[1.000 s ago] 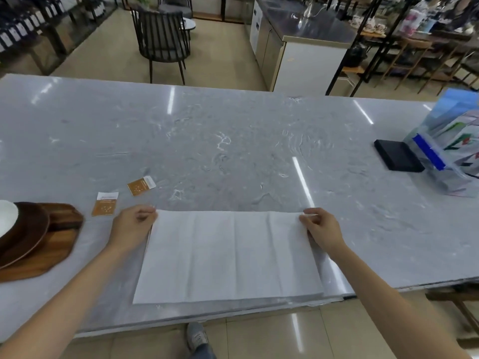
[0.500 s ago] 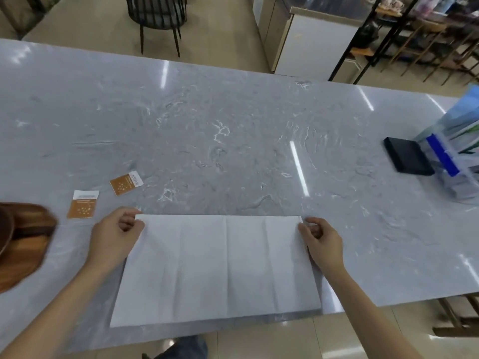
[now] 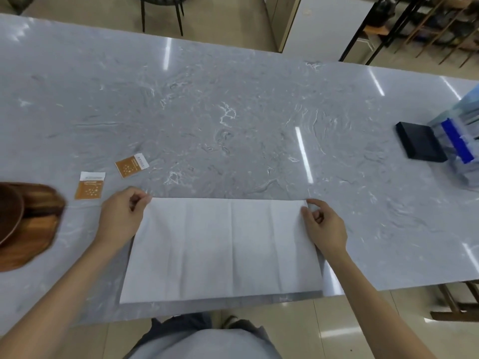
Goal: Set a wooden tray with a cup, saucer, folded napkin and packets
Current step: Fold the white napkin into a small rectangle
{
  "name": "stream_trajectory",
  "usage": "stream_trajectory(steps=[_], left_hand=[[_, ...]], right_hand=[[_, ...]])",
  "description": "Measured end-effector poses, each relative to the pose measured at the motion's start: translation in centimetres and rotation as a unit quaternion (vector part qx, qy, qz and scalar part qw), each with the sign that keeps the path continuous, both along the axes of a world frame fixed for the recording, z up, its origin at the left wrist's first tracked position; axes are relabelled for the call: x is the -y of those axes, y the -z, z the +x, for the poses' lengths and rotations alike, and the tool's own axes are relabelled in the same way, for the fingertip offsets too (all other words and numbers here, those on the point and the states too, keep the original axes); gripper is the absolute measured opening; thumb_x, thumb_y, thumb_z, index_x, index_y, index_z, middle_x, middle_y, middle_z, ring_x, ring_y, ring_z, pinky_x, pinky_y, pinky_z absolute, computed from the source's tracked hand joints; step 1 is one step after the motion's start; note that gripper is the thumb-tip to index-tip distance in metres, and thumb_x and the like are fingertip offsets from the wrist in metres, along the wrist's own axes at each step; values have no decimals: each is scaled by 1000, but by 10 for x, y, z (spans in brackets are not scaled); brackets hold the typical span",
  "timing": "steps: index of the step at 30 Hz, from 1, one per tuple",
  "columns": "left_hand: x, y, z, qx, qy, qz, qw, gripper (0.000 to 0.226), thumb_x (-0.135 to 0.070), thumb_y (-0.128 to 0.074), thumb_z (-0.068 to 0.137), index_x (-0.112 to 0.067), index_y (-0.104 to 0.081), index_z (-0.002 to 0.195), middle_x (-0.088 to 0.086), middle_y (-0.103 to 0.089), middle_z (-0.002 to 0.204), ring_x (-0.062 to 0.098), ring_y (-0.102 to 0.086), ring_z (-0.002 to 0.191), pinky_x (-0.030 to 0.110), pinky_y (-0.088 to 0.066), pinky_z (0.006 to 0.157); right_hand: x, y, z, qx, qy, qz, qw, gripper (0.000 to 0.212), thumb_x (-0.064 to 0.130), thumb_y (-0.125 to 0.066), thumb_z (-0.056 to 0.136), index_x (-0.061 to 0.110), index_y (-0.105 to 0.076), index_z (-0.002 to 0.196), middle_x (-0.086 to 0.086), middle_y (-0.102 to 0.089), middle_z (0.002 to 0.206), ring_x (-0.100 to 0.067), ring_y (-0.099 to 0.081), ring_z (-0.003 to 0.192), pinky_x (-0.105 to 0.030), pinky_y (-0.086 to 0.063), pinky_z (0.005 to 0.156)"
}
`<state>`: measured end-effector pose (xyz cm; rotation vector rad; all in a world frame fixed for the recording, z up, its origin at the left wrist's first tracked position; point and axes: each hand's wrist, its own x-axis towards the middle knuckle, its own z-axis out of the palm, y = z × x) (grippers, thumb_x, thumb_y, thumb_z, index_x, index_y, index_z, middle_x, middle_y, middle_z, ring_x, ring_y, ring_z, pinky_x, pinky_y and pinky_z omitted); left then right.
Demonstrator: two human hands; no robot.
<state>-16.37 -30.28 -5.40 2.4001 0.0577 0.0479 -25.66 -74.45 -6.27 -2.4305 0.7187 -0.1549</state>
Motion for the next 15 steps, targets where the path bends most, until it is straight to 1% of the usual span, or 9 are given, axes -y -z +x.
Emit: stream_trajectory(steps=[3, 5, 7, 8, 10, 11, 12, 13, 15], left_hand=[[0, 2, -2, -1, -16, -2, 1000, 6, -14, -69, 93, -9, -71, 93, 8, -75, 90, 23, -65, 80, 31, -44, 75], [1, 3, -2, -4, -31, -9, 999, 6, -13, -69, 93, -8, -68, 95, 8, -75, 94, 23, -66, 82, 32, -46, 77], [2, 2, -2, -5, -36, -4, 999, 6, -11, -69, 93, -8, -65, 96, 10, -74, 95, 27, -67, 85, 33, -47, 77], [3, 1, -3, -4, -35, 9, 999, 7, -11, -68, 93, -7, -64, 97, 11, -73, 96, 30, -67, 87, 35, -48, 77], [7, -2, -7, 14, -34, 91, 995, 14, -9, -66, 92, -5, -63, 105, 17, -68, 102, 38, -61, 100, 45, -51, 80], [11, -3, -13, 37, -32, 141, 989, 20, -9, -65, 90, -4, -63, 110, 19, -64, 108, 41, -55, 107, 50, -51, 84], [18, -4, -20, 66, -24, 172, 983, 26, -9, -63, 89, -5, -62, 115, 20, -62, 115, 41, -50, 113, 53, -50, 89], [29, -6, -28, 95, 0, 186, 978, 29, -10, -60, 90, -5, -62, 119, 19, -60, 122, 40, -48, 118, 54, -49, 93], [54, -6, -48, 123, 90, 189, 970, 37, -18, -50, 95, -5, -60, 129, 16, -57, 138, 37, -46, 132, 52, -45, 106]], right_hand=[[-1, -1, -2, 9, 9, 12, 1000, 29, 47, -60, 96, 39, -62, 124, 9, -62, 73, -14, -64, 75, -32, -52, 65], [-5, -2, -2, 13, 22, 28, 999, 32, 44, -59, 98, 33, -61, 128, 7, -65, 81, -19, -67, 82, -31, -49, 67], [-14, -4, -3, 17, 24, 27, 999, 37, 40, -58, 100, 25, -56, 134, -2, -65, 104, -25, -66, 96, -34, -49, 75], [-20, -5, -5, 19, 15, 5, 1000, 41, 38, -57, 100, 21, -53, 137, -8, -62, 118, -29, -63, 105, -36, -49, 81], [-37, -6, -11, 17, -26, -76, 997, 47, 31, -58, 101, 13, -50, 143, -18, -53, 138, -37, -54, 121, -46, -47, 95], [-47, -7, -15, 21, -54, -110, 992, 49, 30, -58, 101, 12, -49, 145, -19, -50, 146, -39, -49, 128, -51, -45, 101], [-58, -8, -19, 28, -86, -129, 987, 50, 30, -57, 101, 13, -48, 147, -18, -46, 152, -39, -45, 135, -53, -42, 106], [-69, -7, -23, 33, -120, -138, 983, 50, 31, -54, 103, 15, -46, 150, -15, -41, 159, -37, -40, 143, -53, -39, 110], [-88, -3, -29, 23, -189, -140, 972, 52, 37, -45, 107, 20, -39, 156, -9, -30, 167, -30, -28, 153, -49, -32, 118]])
